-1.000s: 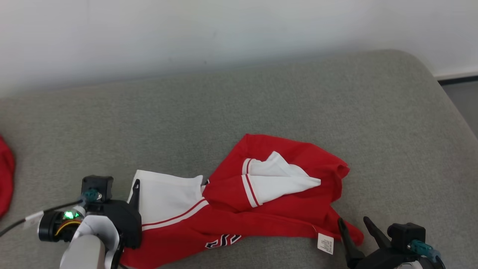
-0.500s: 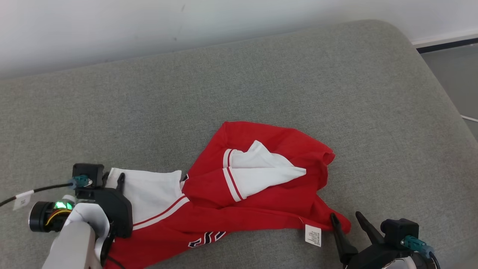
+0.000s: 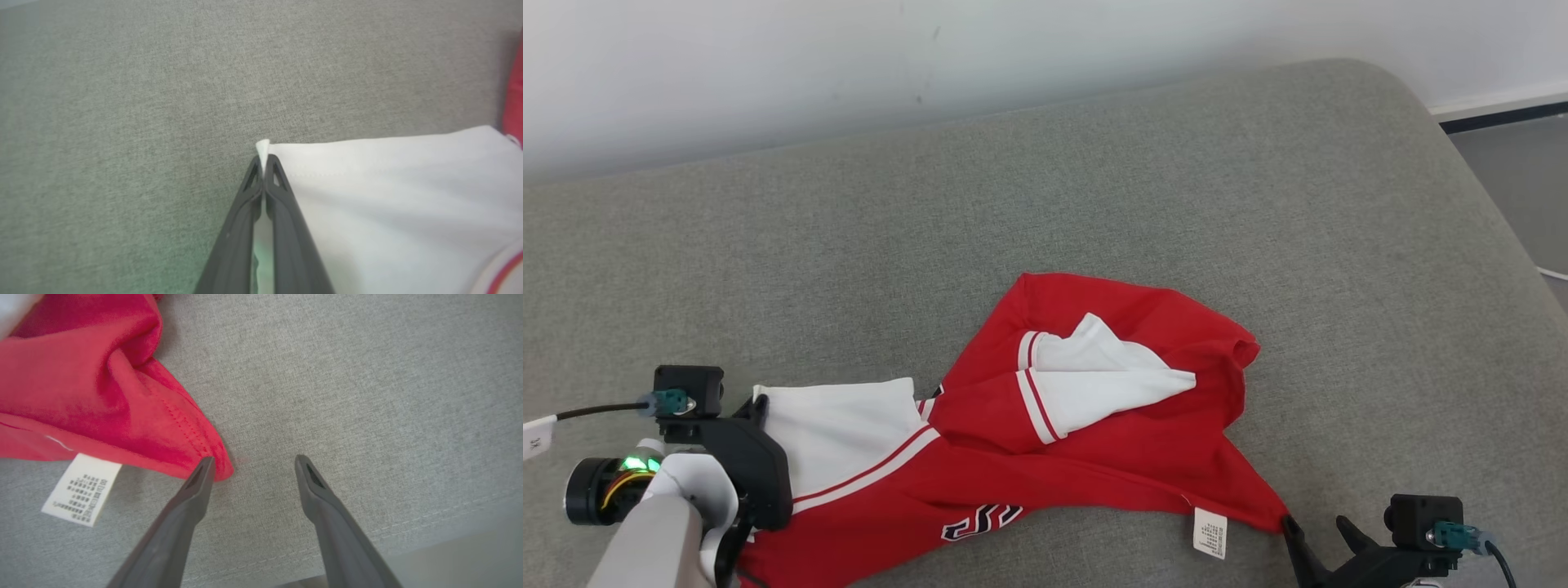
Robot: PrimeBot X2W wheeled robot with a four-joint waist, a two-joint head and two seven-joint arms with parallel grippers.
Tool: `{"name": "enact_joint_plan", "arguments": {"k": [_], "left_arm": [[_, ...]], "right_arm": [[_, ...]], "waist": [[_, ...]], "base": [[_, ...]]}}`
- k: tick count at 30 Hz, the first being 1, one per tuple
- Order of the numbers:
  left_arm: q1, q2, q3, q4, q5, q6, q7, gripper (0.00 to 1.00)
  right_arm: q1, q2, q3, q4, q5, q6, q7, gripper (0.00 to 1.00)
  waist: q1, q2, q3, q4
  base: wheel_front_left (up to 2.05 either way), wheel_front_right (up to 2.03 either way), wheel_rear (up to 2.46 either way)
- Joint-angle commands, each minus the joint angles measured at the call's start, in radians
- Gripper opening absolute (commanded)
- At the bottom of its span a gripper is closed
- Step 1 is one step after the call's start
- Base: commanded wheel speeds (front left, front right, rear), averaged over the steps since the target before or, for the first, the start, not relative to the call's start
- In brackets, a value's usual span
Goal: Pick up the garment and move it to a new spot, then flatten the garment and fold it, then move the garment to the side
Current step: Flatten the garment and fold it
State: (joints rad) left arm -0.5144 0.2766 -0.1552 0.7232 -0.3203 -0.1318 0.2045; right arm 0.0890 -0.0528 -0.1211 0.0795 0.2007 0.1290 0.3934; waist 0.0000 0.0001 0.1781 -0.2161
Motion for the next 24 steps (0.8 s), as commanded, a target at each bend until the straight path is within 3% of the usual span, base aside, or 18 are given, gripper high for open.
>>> {"name": "enact_joint_plan", "arguments": {"k": [1,10,21,22,23,24], "left_arm": [[0.019,0.014,-0.003,-0.007,-0.012,0.004,0.001,0.0],[0.052,0.028,-0.008,-0.088,-0.051,0.005,-0.004,0.0],[0.053,0.018,-0.016,-0.129,-0.065,0.015,0.001,0.0],[0.052,0.017,-0.017,-0.131,-0.066,0.017,0.0,0.0],[0.052,0.017,-0.018,-0.134,-0.068,0.016,-0.001,0.0],[0.051,0.017,-0.018,-0.136,-0.07,0.016,-0.005,0.0]], "right_arm": [[0.008,0.004,-0.002,-0.008,0.006,0.003,0.005,1.0],[-0.005,0.004,0.071,-0.002,0.031,0.003,0.029,1.0],[-0.043,0.004,0.071,0.059,-0.01,0.003,0.02,1.0],[-0.046,0.004,0.074,0.065,-0.011,0.004,0.025,0.66],[-0.048,0.004,0.075,0.069,-0.01,0.004,0.024,0.44],[-0.05,0.005,0.076,0.071,-0.007,0.004,0.023,0.12]], "waist": [[0.0,-0.0001,-0.003,0.002],[0.0,-0.0001,0.005,0.02],[0.0,-0.0001,0.028,0.034],[0.0,-0.0001,0.029,0.034],[0.0,-0.0001,0.03,0.035],[0.0,-0.0001,0.03,0.035]], "base": [[0.0,0.0,0.0],[0.0,0.0,0.0],[0.0,0.0,0.0],[0.0,0.0,0.0],[0.0,0.0,0.0],[0.0,0.0,0.0]]}}
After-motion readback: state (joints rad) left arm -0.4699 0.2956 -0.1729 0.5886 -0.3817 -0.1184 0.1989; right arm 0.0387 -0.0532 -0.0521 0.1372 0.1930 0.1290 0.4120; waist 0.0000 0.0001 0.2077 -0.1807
